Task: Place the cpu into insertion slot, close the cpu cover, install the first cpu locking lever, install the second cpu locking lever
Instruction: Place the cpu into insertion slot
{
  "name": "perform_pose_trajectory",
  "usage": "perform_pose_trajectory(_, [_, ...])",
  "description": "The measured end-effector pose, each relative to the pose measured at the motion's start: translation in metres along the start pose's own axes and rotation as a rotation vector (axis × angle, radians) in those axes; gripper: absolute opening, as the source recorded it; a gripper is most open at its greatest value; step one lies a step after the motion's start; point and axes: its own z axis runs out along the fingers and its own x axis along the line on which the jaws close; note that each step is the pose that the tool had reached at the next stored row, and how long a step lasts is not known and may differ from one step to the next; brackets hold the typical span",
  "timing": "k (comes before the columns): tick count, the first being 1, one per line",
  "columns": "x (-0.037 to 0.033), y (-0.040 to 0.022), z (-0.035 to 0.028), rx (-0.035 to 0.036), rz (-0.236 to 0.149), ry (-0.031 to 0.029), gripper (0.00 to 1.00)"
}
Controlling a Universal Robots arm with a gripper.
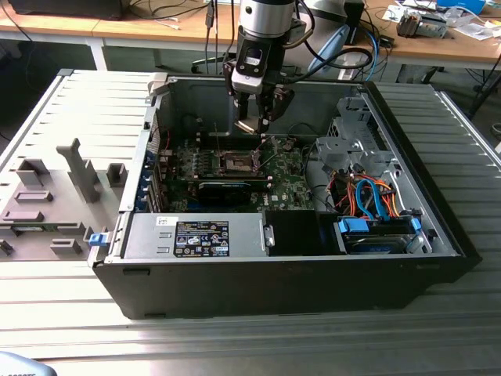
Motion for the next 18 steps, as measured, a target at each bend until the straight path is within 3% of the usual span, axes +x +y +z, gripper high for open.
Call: perform_pose_trajectory(18, [0.0, 0.0, 0.0, -0.0001, 0.009, 0.0001, 0.55])
